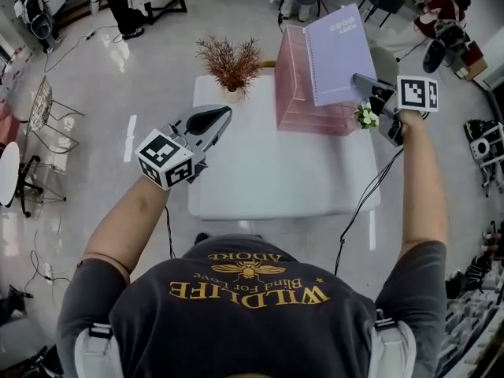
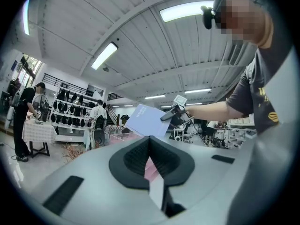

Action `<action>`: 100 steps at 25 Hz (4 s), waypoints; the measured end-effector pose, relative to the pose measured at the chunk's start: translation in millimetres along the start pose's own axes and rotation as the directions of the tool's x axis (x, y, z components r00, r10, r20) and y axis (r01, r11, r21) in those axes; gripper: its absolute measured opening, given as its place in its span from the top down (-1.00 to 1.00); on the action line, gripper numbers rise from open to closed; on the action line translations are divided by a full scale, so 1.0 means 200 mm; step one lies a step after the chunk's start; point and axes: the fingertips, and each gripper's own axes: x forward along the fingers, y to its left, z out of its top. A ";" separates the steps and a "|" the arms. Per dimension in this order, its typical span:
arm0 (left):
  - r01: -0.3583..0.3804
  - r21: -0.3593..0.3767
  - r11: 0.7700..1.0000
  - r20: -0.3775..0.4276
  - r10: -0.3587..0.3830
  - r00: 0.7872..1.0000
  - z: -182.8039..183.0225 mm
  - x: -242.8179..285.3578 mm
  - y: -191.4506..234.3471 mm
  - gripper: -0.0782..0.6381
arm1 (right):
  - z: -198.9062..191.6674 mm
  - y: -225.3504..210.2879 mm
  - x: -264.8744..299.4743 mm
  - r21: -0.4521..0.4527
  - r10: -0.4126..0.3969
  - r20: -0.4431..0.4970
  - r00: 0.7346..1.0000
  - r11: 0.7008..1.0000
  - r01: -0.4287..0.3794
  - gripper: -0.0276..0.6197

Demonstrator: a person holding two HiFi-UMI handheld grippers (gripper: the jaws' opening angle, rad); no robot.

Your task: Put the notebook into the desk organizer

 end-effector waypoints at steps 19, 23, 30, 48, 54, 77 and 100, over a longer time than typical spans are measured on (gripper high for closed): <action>-0.041 0.001 0.999 -0.034 0.041 0.999 -0.06 0.03 0.12 0.78 | -0.08 -0.57 0.49 0.361 -0.023 -0.092 0.996 0.931 0.054 0.81; -0.045 -0.006 0.999 -0.037 0.045 0.998 -0.08 0.03 0.13 0.78 | -0.15 -0.68 0.52 0.306 -0.138 -0.172 0.975 0.934 0.186 0.81; -0.035 -0.008 0.999 -0.046 0.035 0.998 -0.10 0.05 0.12 0.78 | -0.20 -0.73 0.57 0.202 -0.249 -0.237 0.939 0.933 0.298 0.81; -0.025 -0.017 1.000 -0.054 0.024 0.998 -0.13 0.05 0.11 0.78 | -0.25 -0.80 0.64 -0.277 -0.587 -0.295 0.754 0.808 0.520 0.59; -0.024 -0.031 0.999 -0.048 0.022 0.999 -0.15 0.05 0.09 0.78 | -0.23 -0.79 0.64 -0.404 -0.669 -0.248 0.700 0.728 0.553 0.53; -0.093 -0.045 0.995 0.036 0.095 0.995 0.02 -0.15 0.08 0.78 | 0.09 -0.38 0.33 -0.357 -0.580 0.111 0.807 0.734 0.577 -0.14; -0.272 0.014 0.962 0.085 0.270 0.959 0.17 -0.60 0.05 0.78 | -0.43 0.89 0.24 -0.336 0.158 0.401 0.902 0.942 -0.016 0.81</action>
